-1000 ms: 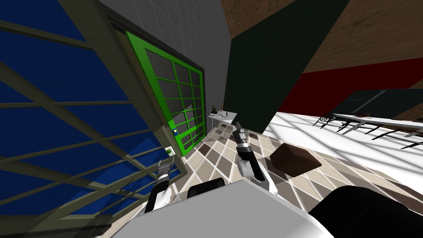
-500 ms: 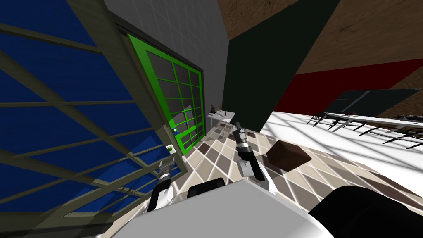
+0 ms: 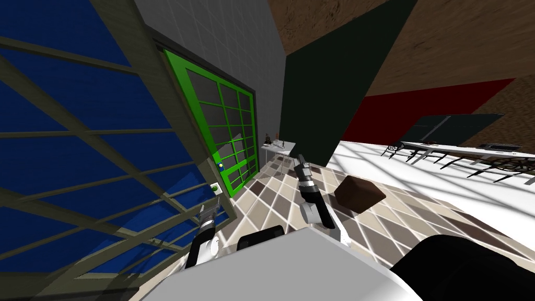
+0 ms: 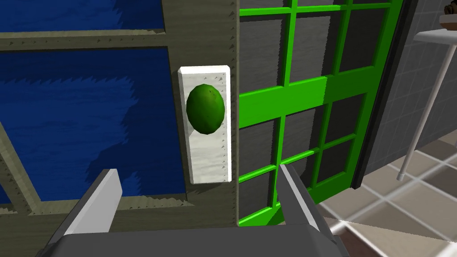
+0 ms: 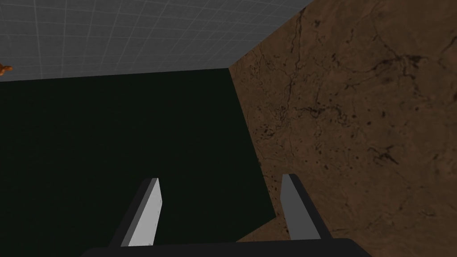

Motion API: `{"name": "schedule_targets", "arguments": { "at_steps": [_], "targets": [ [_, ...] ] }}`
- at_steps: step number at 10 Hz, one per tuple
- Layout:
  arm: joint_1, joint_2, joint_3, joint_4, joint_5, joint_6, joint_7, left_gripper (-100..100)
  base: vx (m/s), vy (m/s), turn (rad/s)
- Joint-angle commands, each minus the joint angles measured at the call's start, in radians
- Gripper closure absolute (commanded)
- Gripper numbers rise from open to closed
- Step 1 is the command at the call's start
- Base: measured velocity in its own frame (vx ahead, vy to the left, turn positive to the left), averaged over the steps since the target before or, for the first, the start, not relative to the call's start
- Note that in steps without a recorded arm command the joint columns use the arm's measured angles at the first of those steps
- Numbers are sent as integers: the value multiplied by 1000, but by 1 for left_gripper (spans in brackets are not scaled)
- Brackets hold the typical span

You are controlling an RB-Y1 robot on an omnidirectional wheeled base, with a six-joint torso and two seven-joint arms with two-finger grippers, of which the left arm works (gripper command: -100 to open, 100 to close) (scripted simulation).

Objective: Pull the door open

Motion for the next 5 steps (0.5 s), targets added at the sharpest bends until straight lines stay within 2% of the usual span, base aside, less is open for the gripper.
{"name": "schedule_targets", "arguments": {
  "at_steps": [1, 2, 5],
  "targets": [
    [10, 25, 6, 10, 6, -9, 32, -100, 233, 3, -131],
    [13, 33, 8, 14, 7, -12, 41, -100, 214, 1, -60],
    [34, 82, 18, 32, 17, -27, 96, -100, 199, 5, -94]
  ]
}}
